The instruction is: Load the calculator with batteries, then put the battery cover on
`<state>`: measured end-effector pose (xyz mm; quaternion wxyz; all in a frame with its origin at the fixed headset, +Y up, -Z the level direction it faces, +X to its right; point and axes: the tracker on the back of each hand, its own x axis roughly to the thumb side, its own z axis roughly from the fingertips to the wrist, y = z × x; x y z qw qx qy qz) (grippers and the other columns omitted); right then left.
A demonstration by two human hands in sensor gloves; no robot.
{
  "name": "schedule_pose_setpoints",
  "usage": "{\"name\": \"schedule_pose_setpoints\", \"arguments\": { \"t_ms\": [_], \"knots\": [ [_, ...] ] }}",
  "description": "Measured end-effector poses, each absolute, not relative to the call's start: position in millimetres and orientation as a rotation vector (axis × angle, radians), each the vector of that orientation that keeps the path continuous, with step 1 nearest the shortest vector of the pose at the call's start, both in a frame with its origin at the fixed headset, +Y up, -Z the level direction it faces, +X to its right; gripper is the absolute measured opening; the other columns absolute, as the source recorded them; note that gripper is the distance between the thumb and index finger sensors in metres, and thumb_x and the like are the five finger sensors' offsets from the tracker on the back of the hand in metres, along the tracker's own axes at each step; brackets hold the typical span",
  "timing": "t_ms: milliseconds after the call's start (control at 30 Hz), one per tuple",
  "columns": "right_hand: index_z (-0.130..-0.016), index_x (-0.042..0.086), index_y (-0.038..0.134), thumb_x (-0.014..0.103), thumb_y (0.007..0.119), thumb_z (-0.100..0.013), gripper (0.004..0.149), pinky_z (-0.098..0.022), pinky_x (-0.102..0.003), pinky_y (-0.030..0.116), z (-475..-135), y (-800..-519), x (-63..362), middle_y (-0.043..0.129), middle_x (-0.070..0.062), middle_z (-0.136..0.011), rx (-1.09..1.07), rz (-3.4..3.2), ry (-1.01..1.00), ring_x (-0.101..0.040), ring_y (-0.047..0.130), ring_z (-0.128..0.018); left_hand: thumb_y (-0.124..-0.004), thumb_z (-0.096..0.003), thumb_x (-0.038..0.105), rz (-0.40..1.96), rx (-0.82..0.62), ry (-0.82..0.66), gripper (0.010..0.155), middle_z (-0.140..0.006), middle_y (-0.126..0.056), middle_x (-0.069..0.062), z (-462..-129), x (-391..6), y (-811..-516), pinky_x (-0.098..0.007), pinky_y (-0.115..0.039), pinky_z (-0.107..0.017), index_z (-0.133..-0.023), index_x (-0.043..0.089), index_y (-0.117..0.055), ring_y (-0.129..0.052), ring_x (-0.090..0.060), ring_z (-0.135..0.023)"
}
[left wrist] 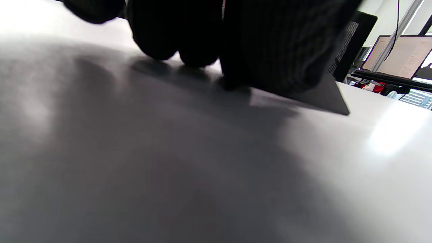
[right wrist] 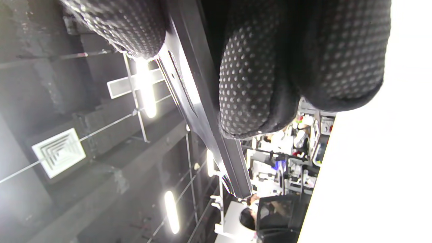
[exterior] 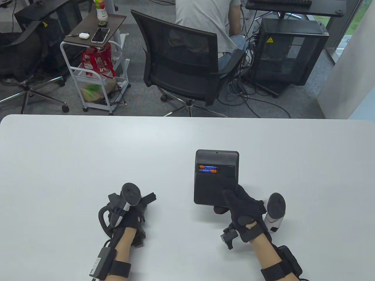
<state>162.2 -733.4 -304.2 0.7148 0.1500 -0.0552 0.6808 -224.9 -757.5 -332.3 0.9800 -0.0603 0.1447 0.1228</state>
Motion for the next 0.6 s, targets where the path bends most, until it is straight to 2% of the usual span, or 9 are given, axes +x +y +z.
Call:
{"name": "schedule_pose_setpoints", "arguments": {
  "t_ms": [100, 200, 333, 600],
  "knots": [
    [-0.093, 0.003, 0.068, 0.041, 0.078, -0.048, 0.059, -0.027, -0.046, 0.091, -304.2, -733.8, 161.8, 0.094, -0.018, -0.067, 0.335, 1.515, -0.121, -0.030, 0.105, -0.036, -0.096, -0.0377, 0.044, 0.305, -0.100, 0.265, 0.045, -0.095, -0.082, -0.001, -332.5, -224.9, -754.2, -0.054, -0.068, -0.063, -0.079, 0.026, -0.093, -0.081, -0.032, -0.085],
    [-0.093, 0.003, 0.068, 0.041, 0.078, -0.048, 0.059, -0.027, -0.046, 0.091, -304.5, -733.9, 161.6, 0.094, -0.018, -0.067, 0.337, 1.518, -0.119, -0.030, 0.105, -0.036, -0.095, -0.0389, 0.043, 0.362, -0.068, 0.248, 0.045, -0.093, -0.087, -0.004, -330.1, -225.8, -745.4, -0.054, -0.072, -0.061, -0.080, 0.026, -0.090, -0.087, -0.032, -0.083],
    [-0.093, 0.003, 0.068, 0.041, 0.077, -0.049, 0.059, -0.027, -0.046, 0.091, -304.4, -734.2, 161.2, 0.094, -0.018, -0.067, 0.333, 1.518, -0.116, -0.030, 0.105, -0.036, -0.093, -0.0399, 0.041, 0.417, 0.028, 0.259, 0.045, -0.081, -0.099, -0.004, -324.1, -229.6, -730.6, -0.051, -0.079, -0.056, -0.081, 0.025, -0.087, -0.100, -0.028, -0.071],
    [-0.093, 0.003, 0.068, 0.041, 0.077, -0.049, 0.059, -0.027, -0.046, 0.091, -304.3, -734.2, 159.6, 0.094, -0.018, -0.067, 0.337, 1.520, -0.109, -0.029, 0.105, -0.036, -0.086, -0.0441, 0.040, 0.601, 0.105, 0.182, 0.044, -0.080, -0.093, 0.000, -311.9, -233.8, -710.1, -0.052, -0.074, -0.058, -0.087, 0.028, -0.081, -0.093, -0.026, -0.069]
  ]
}}
